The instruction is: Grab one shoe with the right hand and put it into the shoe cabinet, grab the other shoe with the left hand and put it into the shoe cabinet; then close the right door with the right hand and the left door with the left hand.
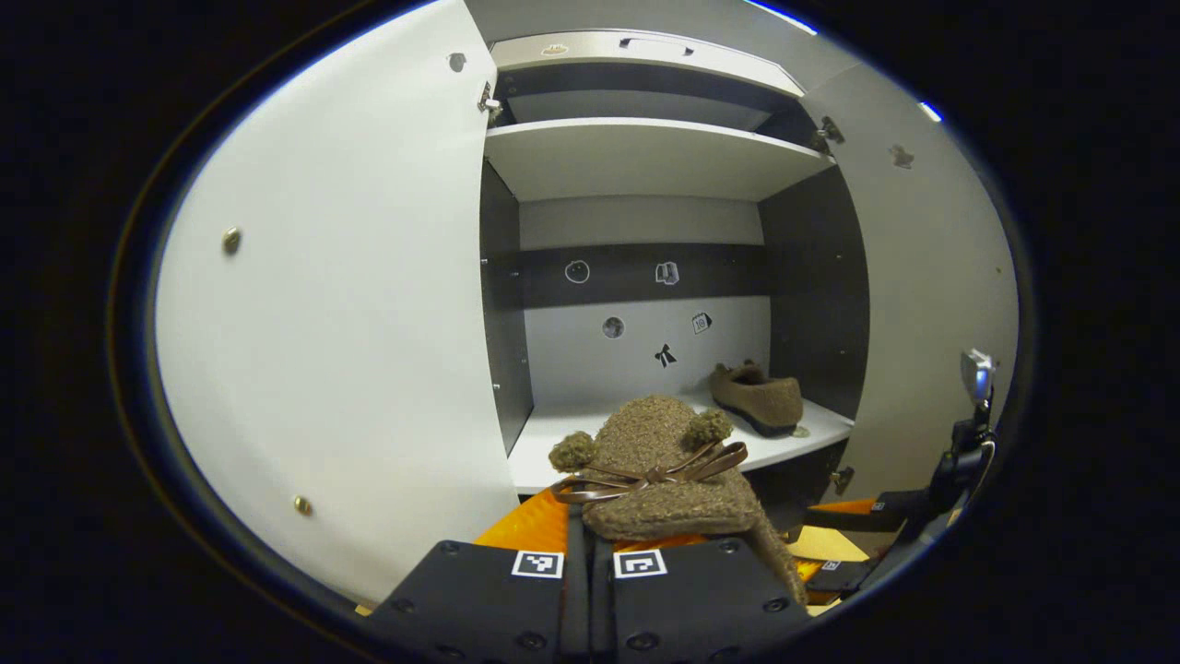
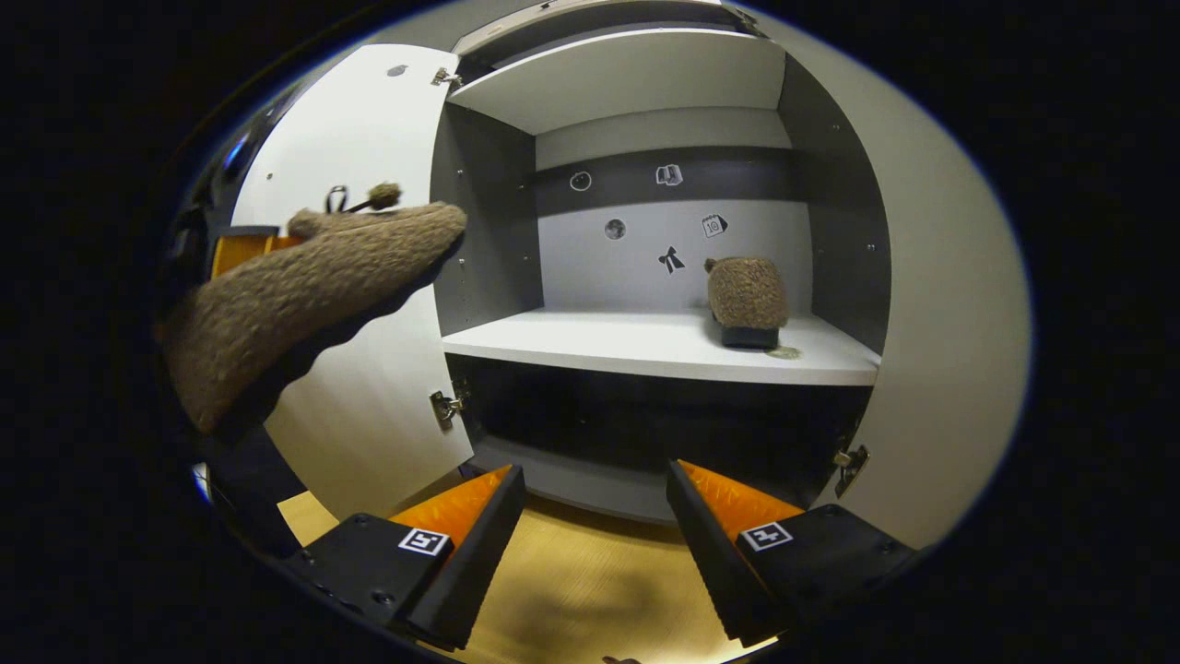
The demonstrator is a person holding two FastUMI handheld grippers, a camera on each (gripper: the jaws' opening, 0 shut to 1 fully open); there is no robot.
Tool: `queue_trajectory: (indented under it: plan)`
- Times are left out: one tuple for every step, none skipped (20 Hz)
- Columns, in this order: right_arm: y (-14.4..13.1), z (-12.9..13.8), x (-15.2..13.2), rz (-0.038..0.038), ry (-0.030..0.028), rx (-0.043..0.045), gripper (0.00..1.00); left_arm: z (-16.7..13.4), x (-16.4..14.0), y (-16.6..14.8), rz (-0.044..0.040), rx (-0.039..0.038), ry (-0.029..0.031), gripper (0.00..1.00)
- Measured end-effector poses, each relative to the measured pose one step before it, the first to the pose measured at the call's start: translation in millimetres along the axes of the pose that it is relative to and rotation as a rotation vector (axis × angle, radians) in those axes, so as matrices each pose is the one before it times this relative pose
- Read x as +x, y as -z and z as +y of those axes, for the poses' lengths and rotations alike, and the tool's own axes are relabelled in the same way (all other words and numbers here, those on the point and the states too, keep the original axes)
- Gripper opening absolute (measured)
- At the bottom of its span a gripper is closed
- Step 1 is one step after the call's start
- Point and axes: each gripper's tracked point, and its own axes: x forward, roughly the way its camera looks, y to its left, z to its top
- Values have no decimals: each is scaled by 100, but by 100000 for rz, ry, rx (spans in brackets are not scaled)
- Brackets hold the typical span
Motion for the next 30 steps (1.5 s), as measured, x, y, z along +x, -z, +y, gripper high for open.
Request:
queue_trajectory:
  plan:
    - [-323,26,97,-740,-1600,-578,99,-175,1337,-752,-93,-620,448,6]
    - [-280,8,60,-649,-1674,-735,99,-121,1397,-858,-507,96,46,6]
    - [-279,-270,96,-1026,-830,-950,99,-76,1344,-897,-1375,698,-115,6]
    - [-158,-487,69,-674,234,-989,98,-157,1340,-864,-1279,842,-378,6]
    - [68,-435,144,188,281,-465,99,-200,1433,-770,-617,978,159,6]
    - [-20,-342,78,359,36,584,99,-97,1462,-588,-483,722,265,6]
    - [-142,-225,-124,-183,-25,1208,99,-122,1576,-641,-657,-180,297,5]
    - [-255,-166,-65,-531,80,1132,99,-108,1580,-489,-22,-971,500,6]
    - [-223,-204,-54,-657,68,301,99,-16,1657,-401,-216,-1668,398,5]
    - [-155,-51,3,-361,-177,-863,99,-17,1669,-59,781,-2261,759,6]
    - [-121,-134,-47,-582,-114,-1478,99,16,1612,132,1671,-2493,448,6]
    - [-57,-70,100,-6,-276,-1326,99,138,1645,157,1390,-1509,308,6]
    - [70,70,87,151,-694,-470,99,237,1680,-65,501,-459,-513,6]
    - [37,46,35,383,-537,152,99,352,1580,263,1427,655,-946,6]
    - [-4,-40,157,142,-463,-36,99,90,1236,420,2138,2202,-617,6]
    - [-20,-179,15,-38,232,-1078,99,-138,1153,582,2454,2891,-456,6]
    - [97,-216,-24,-16,28,-1700,99,-173,1126,479,1693,3314,-257,7]
    - [154,-243,79,273,82,-1530,99,-366,1177,493,1604,3015,368,8]
    - [257,-325,18,529,382,-856,99,-426,913,454,1132,1652,693,9]
    - [170,-176,201,621,14,27,99,-473,1070,445,1005,719,932,10]
    - [227,-106,63,763,164,512,99,-427,846,504,1311,155,1073,10]
    - [97,-54,-43,401,126,669,99,-327,812,400,1061,17,709,11]
    - [-39,-163,-107,85,364,374,99,-194,524,410,1056,164,87,12]
    - [-87,-152,-52,-133,372,206,99,-165,526,434,993,-90,-90,13]
    - [86,-5,97,150,68,226,99,-34,456,332,768,-693,-201,13]
    - [48,26,-25,305,-179,232,99,8,309,433,1100,-325,-347,15]
    - [60,39,-46,258,-124,-89,99,53,204,318,1211,490,-196,21]
    - [13,-46,-26,68,42,-449,99,33,43,111,198,238,-99,21]
    - [32,27,-75,54,-35,-424,99,-331,-40,-180,-780,-650,1673,24]
    - [61,85,-108,135,-69,-72,99,-206,-20,-239,-718,-689,731,29]
